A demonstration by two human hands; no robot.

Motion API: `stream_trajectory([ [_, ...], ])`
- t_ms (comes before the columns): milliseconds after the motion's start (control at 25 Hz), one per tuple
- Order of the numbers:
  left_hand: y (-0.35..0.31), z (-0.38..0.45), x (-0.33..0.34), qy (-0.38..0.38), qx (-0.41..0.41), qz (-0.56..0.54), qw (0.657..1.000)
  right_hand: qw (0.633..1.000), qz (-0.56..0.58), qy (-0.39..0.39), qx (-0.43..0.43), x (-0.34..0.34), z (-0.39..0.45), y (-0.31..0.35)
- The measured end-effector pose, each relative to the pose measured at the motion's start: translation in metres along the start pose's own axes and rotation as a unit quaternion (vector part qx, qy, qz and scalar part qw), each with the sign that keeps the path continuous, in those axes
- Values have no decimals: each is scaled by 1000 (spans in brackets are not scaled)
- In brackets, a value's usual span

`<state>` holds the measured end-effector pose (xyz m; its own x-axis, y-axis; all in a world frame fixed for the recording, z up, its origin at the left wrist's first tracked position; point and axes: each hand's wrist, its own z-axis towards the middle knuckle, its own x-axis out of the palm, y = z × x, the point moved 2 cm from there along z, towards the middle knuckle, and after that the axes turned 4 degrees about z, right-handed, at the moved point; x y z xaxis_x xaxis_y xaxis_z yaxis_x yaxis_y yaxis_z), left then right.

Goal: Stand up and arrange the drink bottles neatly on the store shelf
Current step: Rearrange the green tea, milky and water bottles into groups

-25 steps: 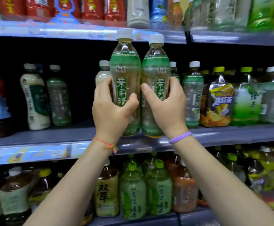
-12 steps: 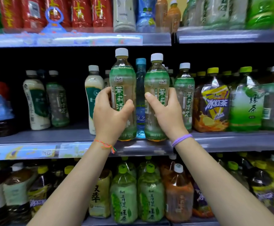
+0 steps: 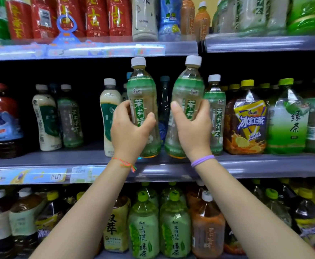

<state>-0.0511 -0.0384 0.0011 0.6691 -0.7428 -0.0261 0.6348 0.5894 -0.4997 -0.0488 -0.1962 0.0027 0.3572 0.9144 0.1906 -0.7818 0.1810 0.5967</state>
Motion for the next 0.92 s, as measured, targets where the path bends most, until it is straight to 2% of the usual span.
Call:
stream_trajectory([
  [120, -12, -2, 27, 52, 17, 9, 998, 997, -60, -40, -36, -18, 14, -6],
  [360, -8, -7, 51, 100, 20, 42, 994, 994, -90, 3, -67, -15, 15, -23],
  [600, 4, -13, 54, 152, -28, 65, 986, 987, -130, 19, -91, -11, 13, -35],
  [680, 1, -16, 46, 119, 43, 121, 985, 980, -163, 15, -116, -7, 13, -36],
  [760, -2, -15, 32, -8, 175, 182, 968, 961, -219, -1, -167, -4, 14, -34],
  [800, -1, -12, 25, -70, 202, 214, 953, 948, -250, -16, -194, -3, 14, -32],
  [840, 4, -6, 19, -105, 191, 249, 944, 934, -280, -33, -219, -1, 13, -29],
  [920, 21, 5, 14, -91, 101, 330, 934, 913, -310, -60, -259, 4, 11, -20],
])
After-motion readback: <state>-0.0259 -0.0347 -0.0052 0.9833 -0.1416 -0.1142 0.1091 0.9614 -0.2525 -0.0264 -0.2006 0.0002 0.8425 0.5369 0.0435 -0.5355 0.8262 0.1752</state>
